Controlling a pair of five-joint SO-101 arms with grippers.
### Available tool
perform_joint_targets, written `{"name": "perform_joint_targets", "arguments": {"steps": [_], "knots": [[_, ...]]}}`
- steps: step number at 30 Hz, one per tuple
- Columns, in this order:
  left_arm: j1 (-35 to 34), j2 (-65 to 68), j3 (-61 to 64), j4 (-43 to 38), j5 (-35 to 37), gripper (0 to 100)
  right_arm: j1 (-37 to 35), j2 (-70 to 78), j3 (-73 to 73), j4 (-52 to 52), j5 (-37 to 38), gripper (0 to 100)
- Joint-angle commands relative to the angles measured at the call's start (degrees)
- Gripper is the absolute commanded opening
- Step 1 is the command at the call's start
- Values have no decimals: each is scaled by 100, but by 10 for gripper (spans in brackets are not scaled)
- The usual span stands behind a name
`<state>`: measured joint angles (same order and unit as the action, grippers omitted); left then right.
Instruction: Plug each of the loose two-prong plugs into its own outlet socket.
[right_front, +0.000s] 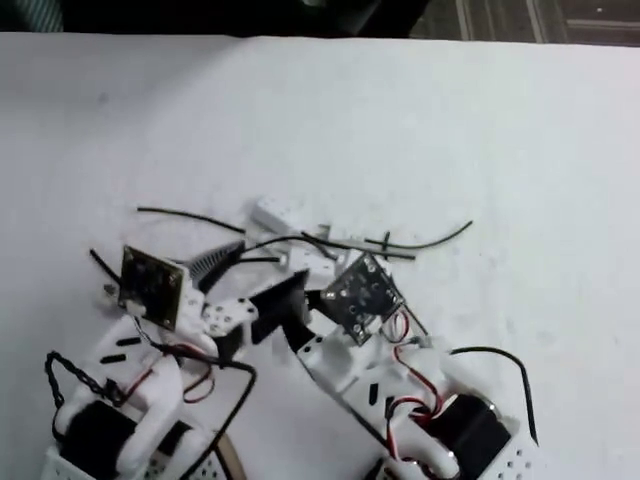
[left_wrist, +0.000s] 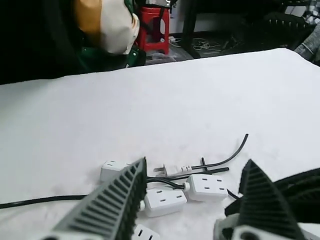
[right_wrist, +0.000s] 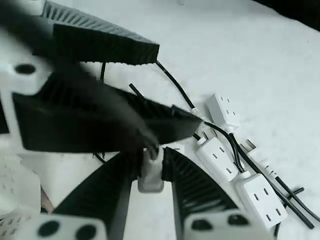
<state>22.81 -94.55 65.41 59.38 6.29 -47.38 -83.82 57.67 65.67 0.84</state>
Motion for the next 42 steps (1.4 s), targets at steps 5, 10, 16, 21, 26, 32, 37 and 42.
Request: {"name": "perform_joint_targets", "arguments": {"steps": [5, 10, 16, 21, 26, 32, 37, 42], "knots": [[224, -796, -123, 448, -281, 302, -13, -84, -53, -189, -9, 16], [-374, -998, 62, 440, -264, 303, 22, -66, -44, -180, -9, 16], [-2035, -963, 44, 466, 105, 306, 92, 734, -88, -233, -62, 16], [-2862, -963, -35, 659, 97, 306, 497, 1657, -88, -831, -62, 16], [-3530, -963, -35, 993, -519, 306, 497, 2378, -79, -1393, -70, 16], [-4295, -963, 800, 1143, -1213, 306, 488, 3407, -79, -2132, -299, 16], [-4822, -980, 1486, 853, -1292, 306, 488, 4233, -70, -2809, -396, 16], [-5059, -980, 1679, 730, -1284, 303, 488, 4919, -70, -3424, -580, 16]]}}
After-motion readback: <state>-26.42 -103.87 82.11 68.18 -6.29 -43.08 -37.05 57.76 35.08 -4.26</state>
